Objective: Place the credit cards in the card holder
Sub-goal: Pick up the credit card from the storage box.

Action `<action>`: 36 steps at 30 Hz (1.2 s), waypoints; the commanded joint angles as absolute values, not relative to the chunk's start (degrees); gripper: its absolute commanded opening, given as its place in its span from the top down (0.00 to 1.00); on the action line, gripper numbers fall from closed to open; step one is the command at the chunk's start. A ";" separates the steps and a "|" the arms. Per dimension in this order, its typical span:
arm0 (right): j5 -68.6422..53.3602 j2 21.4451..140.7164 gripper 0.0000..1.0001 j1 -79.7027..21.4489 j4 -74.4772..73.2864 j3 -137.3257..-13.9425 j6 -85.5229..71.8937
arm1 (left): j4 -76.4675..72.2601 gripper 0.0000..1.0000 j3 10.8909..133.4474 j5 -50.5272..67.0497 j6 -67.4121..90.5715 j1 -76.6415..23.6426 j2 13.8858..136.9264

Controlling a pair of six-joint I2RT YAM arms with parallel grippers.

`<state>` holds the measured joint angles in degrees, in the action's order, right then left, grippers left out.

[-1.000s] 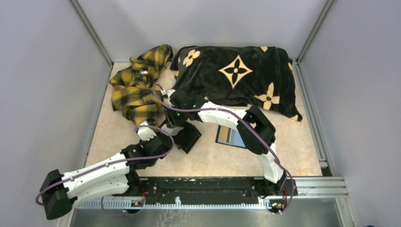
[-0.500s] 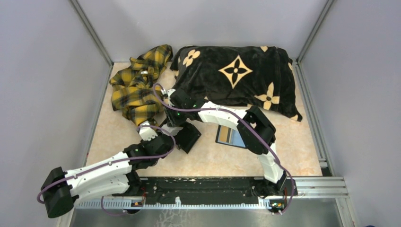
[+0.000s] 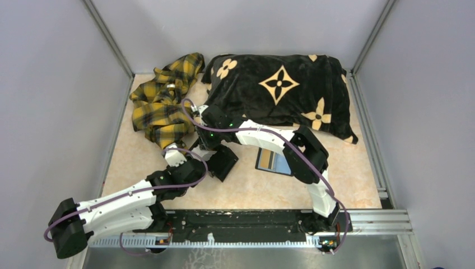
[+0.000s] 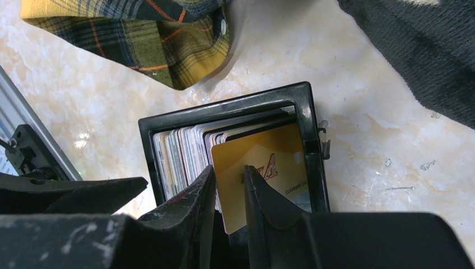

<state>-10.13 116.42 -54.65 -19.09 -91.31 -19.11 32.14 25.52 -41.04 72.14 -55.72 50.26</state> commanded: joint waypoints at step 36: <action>0.64 93.30 1.00 -55.72 -19.42 -80.04 -16.17 | 24.48 0.26 34.39 -41.65 53.60 -55.03 47.30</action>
<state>0.86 101.56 -55.44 -22.33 -82.35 -15.97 29.85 32.05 -41.56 63.02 -55.35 49.41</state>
